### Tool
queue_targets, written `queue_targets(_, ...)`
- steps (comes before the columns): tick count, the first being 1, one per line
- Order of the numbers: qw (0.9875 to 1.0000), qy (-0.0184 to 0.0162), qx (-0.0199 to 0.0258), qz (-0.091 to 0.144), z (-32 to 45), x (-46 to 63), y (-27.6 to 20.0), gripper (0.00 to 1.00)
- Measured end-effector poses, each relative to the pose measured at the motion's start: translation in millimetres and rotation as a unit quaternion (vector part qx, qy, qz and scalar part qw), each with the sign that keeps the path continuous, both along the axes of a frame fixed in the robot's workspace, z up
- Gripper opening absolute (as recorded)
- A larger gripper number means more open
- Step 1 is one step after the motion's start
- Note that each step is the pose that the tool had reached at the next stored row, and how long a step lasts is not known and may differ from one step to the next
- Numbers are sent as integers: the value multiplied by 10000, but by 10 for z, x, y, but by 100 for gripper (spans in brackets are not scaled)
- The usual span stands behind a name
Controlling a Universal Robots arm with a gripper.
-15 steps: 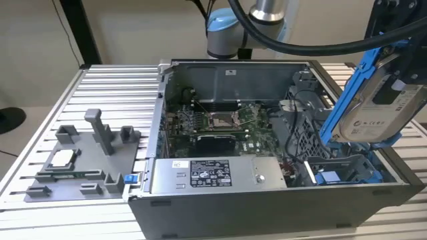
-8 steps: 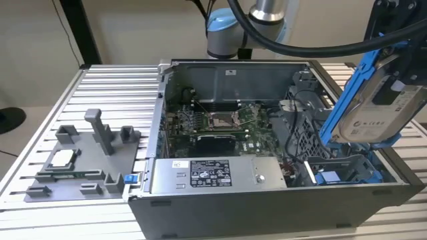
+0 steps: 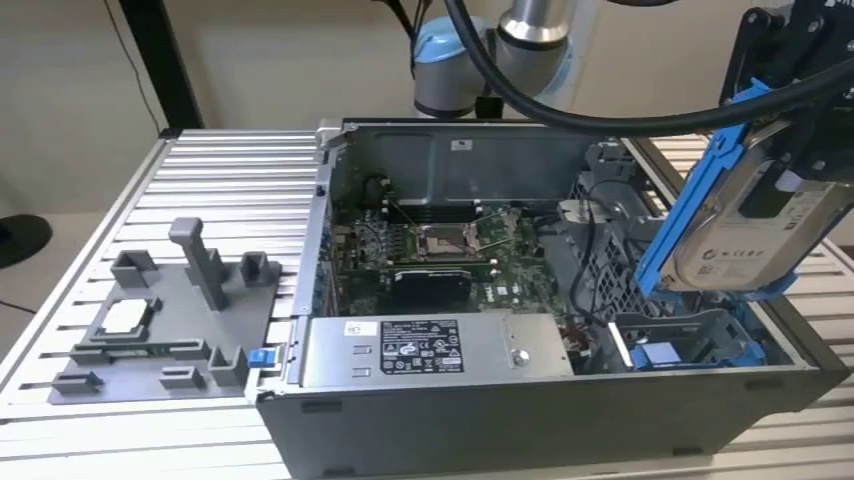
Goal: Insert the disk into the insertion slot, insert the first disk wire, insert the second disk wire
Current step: 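Insert the disk into the insertion slot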
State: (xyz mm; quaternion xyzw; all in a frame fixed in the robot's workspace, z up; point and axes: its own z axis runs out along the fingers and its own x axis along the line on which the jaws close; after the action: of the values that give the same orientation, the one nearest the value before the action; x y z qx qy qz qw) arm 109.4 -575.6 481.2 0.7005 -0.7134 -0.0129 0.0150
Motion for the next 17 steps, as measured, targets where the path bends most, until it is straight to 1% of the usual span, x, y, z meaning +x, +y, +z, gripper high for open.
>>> queue_targets(10,10000,0,0,0,-72,3,0,0)
queue_targets(17,10000,0,0,0,-108,4,0,0)
